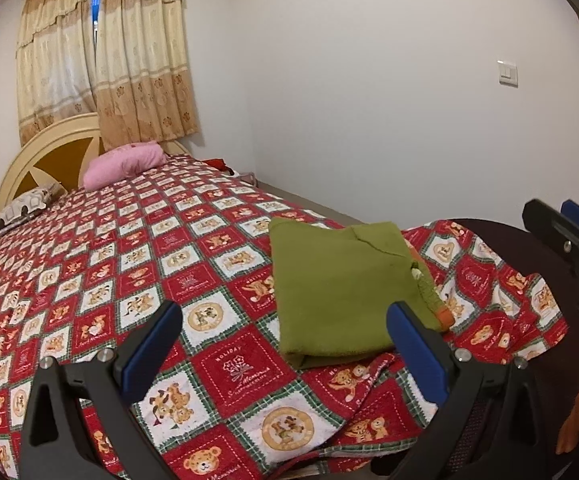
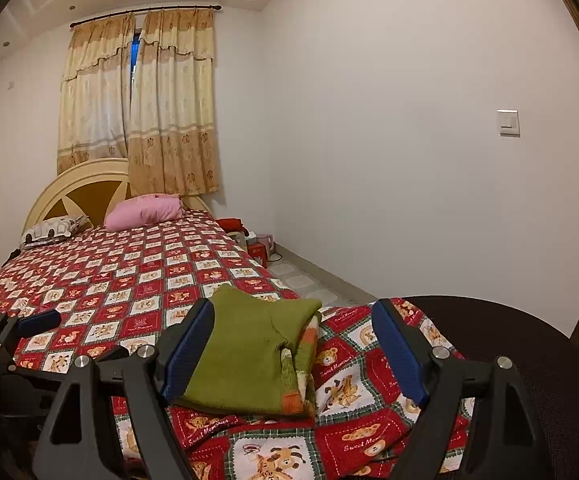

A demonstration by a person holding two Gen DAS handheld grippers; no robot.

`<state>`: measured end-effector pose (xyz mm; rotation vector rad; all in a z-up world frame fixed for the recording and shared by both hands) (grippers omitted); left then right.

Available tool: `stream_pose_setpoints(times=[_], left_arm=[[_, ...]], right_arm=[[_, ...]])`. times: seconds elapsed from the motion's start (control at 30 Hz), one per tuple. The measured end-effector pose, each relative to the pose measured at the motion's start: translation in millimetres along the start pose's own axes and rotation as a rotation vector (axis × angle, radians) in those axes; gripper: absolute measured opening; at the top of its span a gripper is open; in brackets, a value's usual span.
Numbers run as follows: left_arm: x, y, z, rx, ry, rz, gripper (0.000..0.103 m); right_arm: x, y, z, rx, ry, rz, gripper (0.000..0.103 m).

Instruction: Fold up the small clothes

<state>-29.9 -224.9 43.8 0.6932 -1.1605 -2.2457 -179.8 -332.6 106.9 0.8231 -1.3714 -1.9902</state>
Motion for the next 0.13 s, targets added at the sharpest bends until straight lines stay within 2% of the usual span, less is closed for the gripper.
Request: stream_pose_setpoints(times=[0.13], left_arm=[[-1.3, -0.2, -0.4, -0.002, 0.002, -0.004, 0.103]], right_arm=[[3.6, -1.7, -3.9, -0.011, -0.003, -0.010, 0.081]])
Point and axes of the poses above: each gripper's, at about its wrist camera, not at the fingertips, and z roughly against the way its jaws point, x to its right, y to its top, the point moved 8 cm from there along -z, roughly the way its jaws point, and after that the axes turned 9 degrees about -z, right-handed, at the moved point
